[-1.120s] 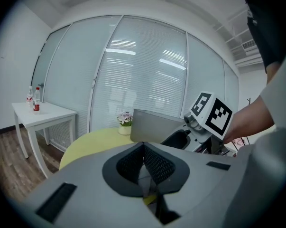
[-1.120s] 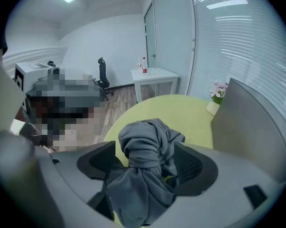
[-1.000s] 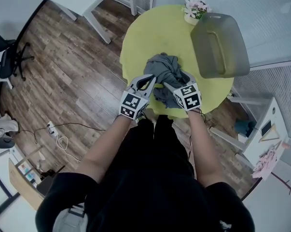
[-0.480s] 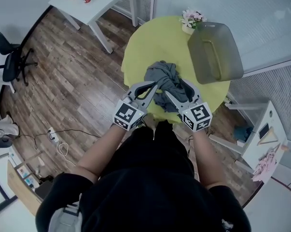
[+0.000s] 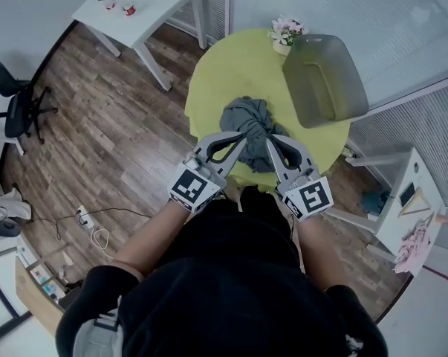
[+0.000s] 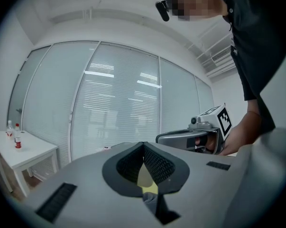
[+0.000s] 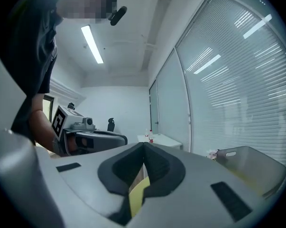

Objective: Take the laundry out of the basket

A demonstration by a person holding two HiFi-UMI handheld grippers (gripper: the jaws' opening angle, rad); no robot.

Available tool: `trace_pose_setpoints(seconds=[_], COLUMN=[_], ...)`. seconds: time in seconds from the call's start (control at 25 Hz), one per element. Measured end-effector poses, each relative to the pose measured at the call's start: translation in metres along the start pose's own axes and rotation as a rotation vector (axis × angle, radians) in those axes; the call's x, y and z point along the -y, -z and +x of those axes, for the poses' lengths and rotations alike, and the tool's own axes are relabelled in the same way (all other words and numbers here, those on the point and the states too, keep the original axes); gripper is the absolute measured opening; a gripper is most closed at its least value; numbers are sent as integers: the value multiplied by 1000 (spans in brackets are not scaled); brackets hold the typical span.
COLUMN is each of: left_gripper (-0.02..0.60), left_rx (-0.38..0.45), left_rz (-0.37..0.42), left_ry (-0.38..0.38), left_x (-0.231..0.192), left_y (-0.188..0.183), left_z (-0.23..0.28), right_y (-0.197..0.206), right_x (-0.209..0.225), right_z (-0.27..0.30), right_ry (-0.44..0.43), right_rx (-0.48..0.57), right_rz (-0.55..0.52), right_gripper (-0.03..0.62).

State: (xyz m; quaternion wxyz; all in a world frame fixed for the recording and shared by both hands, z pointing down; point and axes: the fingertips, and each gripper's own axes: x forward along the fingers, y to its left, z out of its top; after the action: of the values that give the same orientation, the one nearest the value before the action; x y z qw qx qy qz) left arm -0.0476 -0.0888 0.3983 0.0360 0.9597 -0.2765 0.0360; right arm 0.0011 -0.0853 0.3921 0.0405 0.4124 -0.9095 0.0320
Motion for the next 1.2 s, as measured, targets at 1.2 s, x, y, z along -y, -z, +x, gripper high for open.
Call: trace_pose_setpoints(seconds=[1.2], left_gripper=[9], left_rx=[8], left_rz=[14], left_ry=[35], left_x=[13], left_y=[-5], left_z=[-5], right_y=[-7], right_x=[-10], right_z=[-11], right_ry=[28], right_rx=[19], right_rz=[2], right_gripper=[23])
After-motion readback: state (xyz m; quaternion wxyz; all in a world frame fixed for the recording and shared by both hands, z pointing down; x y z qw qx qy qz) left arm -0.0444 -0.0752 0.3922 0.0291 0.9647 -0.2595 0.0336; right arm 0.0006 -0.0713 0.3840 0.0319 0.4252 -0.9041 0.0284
